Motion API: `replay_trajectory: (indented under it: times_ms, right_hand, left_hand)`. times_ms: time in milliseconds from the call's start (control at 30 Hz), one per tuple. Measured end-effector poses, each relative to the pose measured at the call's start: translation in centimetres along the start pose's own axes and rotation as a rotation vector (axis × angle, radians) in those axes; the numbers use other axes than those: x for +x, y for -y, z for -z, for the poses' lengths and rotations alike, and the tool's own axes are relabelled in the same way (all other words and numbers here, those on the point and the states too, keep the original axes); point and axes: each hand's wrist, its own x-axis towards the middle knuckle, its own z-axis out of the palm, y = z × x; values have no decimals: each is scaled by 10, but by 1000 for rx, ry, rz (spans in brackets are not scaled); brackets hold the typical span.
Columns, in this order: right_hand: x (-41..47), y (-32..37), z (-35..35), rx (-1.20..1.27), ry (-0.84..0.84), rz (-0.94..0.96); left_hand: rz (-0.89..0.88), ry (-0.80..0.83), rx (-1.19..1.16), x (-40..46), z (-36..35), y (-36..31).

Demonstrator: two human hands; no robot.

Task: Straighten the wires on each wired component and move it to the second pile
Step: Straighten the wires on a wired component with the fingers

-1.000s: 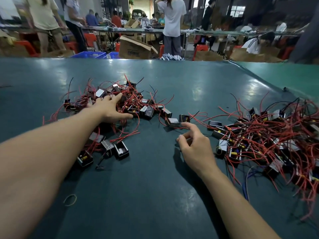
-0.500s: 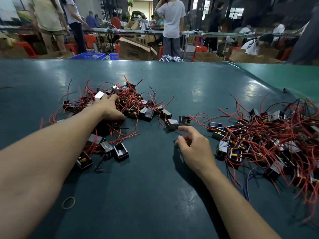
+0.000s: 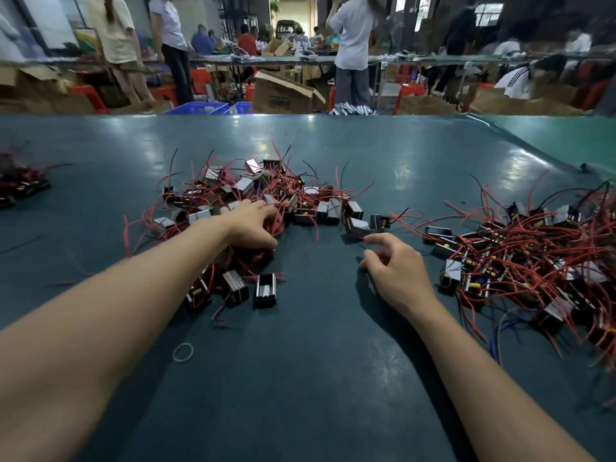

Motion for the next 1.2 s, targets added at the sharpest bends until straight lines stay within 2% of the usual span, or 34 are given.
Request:
replay_trajectory:
  times_ms: [167, 233, 400, 567, 633, 733, 767, 900, 1067, 1200]
  right_hand:
    - [-1, 1, 2, -16, 12, -8]
    - [-1, 1, 2, -15, 14, -11]
    - [0, 0, 4, -5, 16, -18]
    - [1, 0, 5, -10, 23, -17]
    - [2, 1, 4, -24, 22, -14]
    - [3, 1, 4, -29, 21, -20]
    - [2, 2, 4, -28, 21, -22]
    - [2, 1, 3, -28, 23, -18]
    - [1, 1, 4, -13, 23, -27]
    - [-2, 0, 2, -62, 25, 13]
  left_hand:
    - [-117, 244, -337, -34, 25, -10]
    - [-119, 241, -353, -43, 34, -14]
    - [-140, -19, -223, -51, 48, -19]
    - [-41, -238, -158, -54, 52, -29]
    - [7, -383, -174, -58, 54, -30]
    - [89, -674, -324, -61, 42, -28]
    - [121, -702, -372, -63, 31, -27]
    - [136, -497, -405, -65, -28, -32]
    - [96, -608, -253, -64, -46, -32]
    - [14, -538, -239, -68, -50, -32]
